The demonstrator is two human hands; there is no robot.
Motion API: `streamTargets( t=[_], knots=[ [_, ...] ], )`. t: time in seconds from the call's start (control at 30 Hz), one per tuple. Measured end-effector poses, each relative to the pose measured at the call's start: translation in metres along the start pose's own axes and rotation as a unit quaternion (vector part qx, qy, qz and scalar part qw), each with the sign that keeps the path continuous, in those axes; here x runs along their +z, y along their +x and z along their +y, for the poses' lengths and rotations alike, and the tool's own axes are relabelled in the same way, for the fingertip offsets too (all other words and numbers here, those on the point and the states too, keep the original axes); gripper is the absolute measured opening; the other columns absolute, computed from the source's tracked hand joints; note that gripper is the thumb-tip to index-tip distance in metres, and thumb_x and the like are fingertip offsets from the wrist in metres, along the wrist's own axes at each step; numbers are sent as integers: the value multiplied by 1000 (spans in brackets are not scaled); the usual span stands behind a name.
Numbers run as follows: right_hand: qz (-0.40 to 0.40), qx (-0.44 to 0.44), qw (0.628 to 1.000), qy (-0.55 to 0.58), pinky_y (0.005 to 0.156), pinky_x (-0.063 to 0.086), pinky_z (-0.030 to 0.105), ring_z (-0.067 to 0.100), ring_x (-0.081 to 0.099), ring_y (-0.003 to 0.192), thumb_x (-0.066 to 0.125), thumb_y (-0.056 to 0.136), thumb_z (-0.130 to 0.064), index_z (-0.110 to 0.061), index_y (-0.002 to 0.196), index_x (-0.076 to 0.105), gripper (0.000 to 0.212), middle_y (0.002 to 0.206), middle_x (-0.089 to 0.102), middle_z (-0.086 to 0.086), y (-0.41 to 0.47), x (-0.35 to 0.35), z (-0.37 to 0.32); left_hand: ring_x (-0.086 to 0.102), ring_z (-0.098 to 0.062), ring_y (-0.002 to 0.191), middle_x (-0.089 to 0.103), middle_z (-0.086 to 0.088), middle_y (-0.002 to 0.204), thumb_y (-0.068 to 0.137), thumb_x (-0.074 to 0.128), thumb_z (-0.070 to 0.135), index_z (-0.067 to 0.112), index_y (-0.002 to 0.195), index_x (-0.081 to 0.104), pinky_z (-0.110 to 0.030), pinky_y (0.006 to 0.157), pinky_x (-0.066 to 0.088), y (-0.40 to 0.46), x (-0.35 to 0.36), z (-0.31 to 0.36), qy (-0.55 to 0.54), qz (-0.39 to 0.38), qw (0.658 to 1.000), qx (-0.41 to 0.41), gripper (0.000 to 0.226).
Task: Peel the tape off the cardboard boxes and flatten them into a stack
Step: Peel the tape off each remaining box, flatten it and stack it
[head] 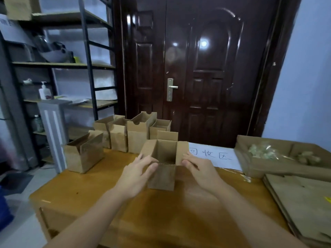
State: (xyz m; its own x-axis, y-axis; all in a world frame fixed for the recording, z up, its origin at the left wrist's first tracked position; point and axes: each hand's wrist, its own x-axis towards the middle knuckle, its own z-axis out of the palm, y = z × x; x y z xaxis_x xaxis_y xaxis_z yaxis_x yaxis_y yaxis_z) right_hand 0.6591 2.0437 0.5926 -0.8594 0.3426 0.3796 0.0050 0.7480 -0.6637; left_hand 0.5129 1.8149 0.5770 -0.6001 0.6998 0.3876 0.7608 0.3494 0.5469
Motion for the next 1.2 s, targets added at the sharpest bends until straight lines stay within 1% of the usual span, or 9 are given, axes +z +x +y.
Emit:
streamTargets(
  t=[0.27, 0.43, 0.57, 0.67, 0.8, 0.9, 1.0, 1.1, 1.2],
  knots=[
    [-6, 98, 995, -22, 118, 33, 35, 14, 43, 142, 31, 84, -86, -27, 150, 50, 90, 153, 51, -7, -27, -33, 5, 35, -13, 149, 35, 20, 161, 82, 54, 83, 63, 135, 46, -54, 119, 36, 4, 56, 34, -63, 14, 997, -35, 57],
    [-44, 105, 976, -188, 99, 48, 42, 26, 57, 121, 16, 72, -101, -29, 144, 46, 107, 135, 64, 2, -28, -30, -5, 59, -12, 128, 62, 17, 138, 87, 74, 53, 53, 146, 40, -33, 102, 51, 2, 90, 47, -73, 91, 992, -55, 68],
    [-36, 145, 955, -257, 100, 49, 46, 29, 55, 125, 17, 59, -107, -28, 155, 29, 125, 141, 58, 5, -21, -25, -14, 56, -2, 120, 58, 28, 134, 76, 68, 76, 58, 145, 30, -36, 105, 45, -6, 104, 69, -63, 96, 991, -67, 81],
    [-70, 146, 943, -292, 115, 35, 51, 31, 40, 141, 30, 57, -106, -28, 160, 16, 130, 157, 41, 5, -19, -32, -13, 49, 13, 107, 48, 43, 122, 68, 54, 93, 60, 146, 25, -19, 100, 39, -17, 107, 82, -44, 69, 996, -26, 89],
    [-108, 125, 963, -213, 112, 38, 48, 25, 38, 138, 64, 61, -86, -43, 159, 12, 119, 155, 39, -4, -23, -57, 0, 47, 31, 102, 49, 51, 111, 91, 68, 56, 59, 142, 30, 7, 78, 35, -18, 86, 85, -36, 44, 998, 41, 64],
    [-158, 98, 965, -182, 104, 48, 49, 22, 49, 128, 76, 63, -76, -47, 155, 18, 112, 146, 44, -12, -26, -71, 4, 59, 10, 110, 61, 37, 114, 97, 64, 42, 52, 133, 45, -2, 80, 45, 2, 57, 95, 17, 26, 994, 109, 42],
    [-194, 81, 963, -170, 103, 49, 41, 12, 48, 126, 79, 64, -62, -49, 150, 24, 103, 141, 45, -17, -28, -83, 5, 51, -9, 131, 57, 16, 140, 97, 55, 54, 38, 137, 50, -23, 108, 39, 37, 37, 112, 183, -2, 965, 190, 43],
    [-227, 91, 946, -214, 109, 45, 38, 12, 40, 134, 78, 64, -58, -42, 157, 11, 116, 154, 34, -15, -30, -99, 10, 23, -26, 155, 36, 5, 163, 85, 27, 91, 33, 155, 36, -41, 120, 3, 65, 26, 116, 309, -87, 936, 146, 92],
    [-238, 96, 942, -215, 110, 40, 32, 9, 31, 137, 77, 63, -58, -44, 157, 5, 118, 160, 22, -18, -32, -105, 15, 7, -33, 158, 14, 0, 172, 55, 7, 111, 36, 162, 15, -52, 124, 4, 74, 30, 103, 322, -155, 932, 57, 131]
  ],
)
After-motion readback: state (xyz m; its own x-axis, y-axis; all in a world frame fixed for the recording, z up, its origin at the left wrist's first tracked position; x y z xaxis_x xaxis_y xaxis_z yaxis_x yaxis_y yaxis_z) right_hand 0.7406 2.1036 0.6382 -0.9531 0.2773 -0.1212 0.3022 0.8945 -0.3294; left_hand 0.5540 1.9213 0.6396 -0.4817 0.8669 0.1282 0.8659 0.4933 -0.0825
